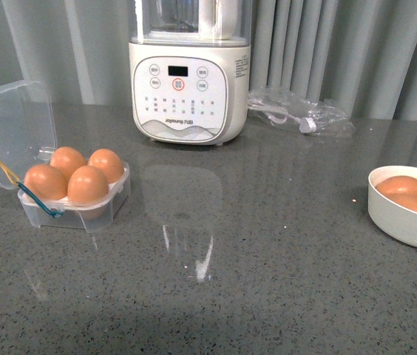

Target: Put egg into box

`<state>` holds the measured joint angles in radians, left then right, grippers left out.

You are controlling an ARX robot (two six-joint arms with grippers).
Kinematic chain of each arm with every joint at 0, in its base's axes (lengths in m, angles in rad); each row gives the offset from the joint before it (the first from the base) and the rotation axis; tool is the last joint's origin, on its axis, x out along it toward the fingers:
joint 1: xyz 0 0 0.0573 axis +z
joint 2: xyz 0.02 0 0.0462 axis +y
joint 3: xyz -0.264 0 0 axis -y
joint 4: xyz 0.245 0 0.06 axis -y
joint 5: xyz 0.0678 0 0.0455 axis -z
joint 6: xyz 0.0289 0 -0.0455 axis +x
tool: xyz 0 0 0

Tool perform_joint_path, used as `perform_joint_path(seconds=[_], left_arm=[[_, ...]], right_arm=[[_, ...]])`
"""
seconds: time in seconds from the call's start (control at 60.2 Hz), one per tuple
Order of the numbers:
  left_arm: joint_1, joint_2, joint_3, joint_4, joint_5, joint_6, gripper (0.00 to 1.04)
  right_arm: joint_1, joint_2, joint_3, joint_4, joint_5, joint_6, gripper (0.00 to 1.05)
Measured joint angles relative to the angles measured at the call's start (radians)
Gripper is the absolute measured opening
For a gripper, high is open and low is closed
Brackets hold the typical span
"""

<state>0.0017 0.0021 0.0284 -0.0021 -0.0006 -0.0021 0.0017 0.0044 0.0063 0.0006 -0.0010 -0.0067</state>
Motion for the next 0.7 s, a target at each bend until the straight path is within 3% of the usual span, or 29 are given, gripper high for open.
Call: perform_joint_path(seconds=[0.149, 0.647, 0.697], left_arm=[[0.0, 0.0, 0.0, 0.0, 0.0, 0.0, 0.98], [-0.001, 0.002, 0.001, -0.002, -0.001, -0.001, 0.98], [-0.042, 0.061, 0.042, -0.131, -0.126, -0.075, 0.98]], right_arm=[[0.0, 0.0, 0.0, 0.0, 0.0, 0.001, 0.99], [0.0, 0.0, 0.0, 0.0, 0.0, 0.003, 0.97], [0.0, 0.0, 0.0, 0.0, 0.0, 0.003, 0.97]])
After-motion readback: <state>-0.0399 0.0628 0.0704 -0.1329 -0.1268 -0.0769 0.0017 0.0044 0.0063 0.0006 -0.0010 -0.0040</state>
